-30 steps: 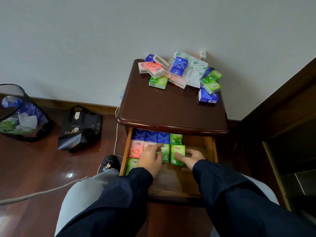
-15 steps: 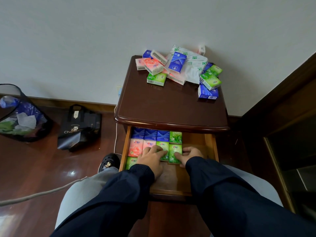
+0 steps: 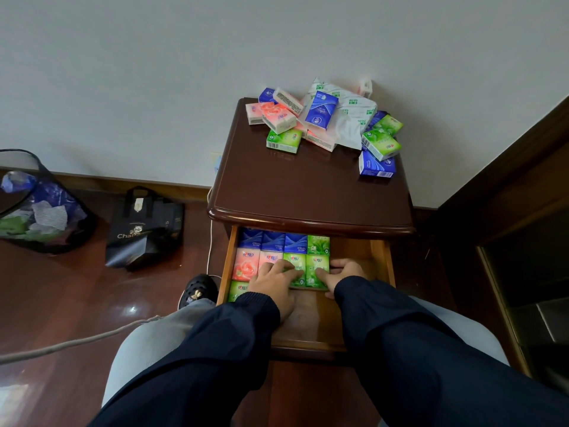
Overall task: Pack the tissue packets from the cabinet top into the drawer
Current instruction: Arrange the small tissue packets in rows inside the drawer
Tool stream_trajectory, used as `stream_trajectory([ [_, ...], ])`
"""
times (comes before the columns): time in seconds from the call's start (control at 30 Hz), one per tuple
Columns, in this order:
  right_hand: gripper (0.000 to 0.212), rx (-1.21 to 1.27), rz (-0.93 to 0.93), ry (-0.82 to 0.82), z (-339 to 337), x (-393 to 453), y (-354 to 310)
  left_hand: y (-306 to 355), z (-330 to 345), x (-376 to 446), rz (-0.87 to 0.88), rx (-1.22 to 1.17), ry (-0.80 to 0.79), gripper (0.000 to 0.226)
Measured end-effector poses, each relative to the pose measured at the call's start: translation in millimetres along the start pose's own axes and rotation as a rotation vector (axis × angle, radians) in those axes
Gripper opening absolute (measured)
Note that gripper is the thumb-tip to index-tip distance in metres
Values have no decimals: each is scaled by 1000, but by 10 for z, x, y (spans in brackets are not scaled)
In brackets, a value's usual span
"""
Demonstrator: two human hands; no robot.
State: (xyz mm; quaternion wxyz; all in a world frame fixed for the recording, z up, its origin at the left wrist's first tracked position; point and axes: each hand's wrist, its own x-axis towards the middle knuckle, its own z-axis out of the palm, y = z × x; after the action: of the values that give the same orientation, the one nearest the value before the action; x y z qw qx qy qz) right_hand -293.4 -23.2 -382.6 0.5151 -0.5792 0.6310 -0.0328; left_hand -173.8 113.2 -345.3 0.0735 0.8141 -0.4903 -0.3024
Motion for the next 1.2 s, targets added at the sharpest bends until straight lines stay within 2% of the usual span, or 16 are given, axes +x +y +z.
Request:
stream_trajectory([
  [0.13, 41, -181, -115, 126, -107, -201, -129, 109, -121, -22, 25, -82, 73, 50],
  [0.2, 32, -244, -228, 158, -223, -326, -253, 181, -240, -15, 67, -158, 196, 34],
  [0.27, 41, -281, -391, 165, -393, -418, -425, 262, -392, 21, 105, -242, 335, 9],
  [0.3, 43, -266, -475, 184, -486, -432, -528, 309, -483, 47, 120, -258, 391, 13],
  [0.33, 40, -238, -551, 218, -574, -424, -639, 357, -570, 85, 136, -251, 438, 28],
  [0.43, 9, -139, -717, 373, -813, -264, -989, 510, -841, 198, 140, -146, 544, 67],
  [0.47, 11, -144, -741, 420, -872, -178, -1093, 565, -923, 237, 126, -160, 555, 74],
  [0.6, 62, -458, -673, 520, -1007, 221, -1369, 734, -1157, 403, 95, -329, 504, 71],
  [0.73, 82, -575, -681, 597, -1079, 560, -1540, 800, -1262, 522, 118, -363, 462, 73],
  [0.87, 78, -493, -627, 524, -1147, 860, -1628, 768, -1224, 639, 139, -390, 426, 66],
  [0.93, 74, -431, -612, 471, -1150, 935, -1611, 752, -1183, 693, 129, -420, 447, 62],
  [1.0, 69, -417, -619, 495, -1137, 913, -1572, 740, -1127, 745, 104, -455, 491, 56],
  [1.1, 61, -484, -623, 523, -1130, 765, -1466, 737, -1010, 787, 57, -518, 500, 36],
  [1.2, 57, -485, -664, 463, -1131, 552, -1291, 743, -881, 734, 28, -568, 391, 17],
])
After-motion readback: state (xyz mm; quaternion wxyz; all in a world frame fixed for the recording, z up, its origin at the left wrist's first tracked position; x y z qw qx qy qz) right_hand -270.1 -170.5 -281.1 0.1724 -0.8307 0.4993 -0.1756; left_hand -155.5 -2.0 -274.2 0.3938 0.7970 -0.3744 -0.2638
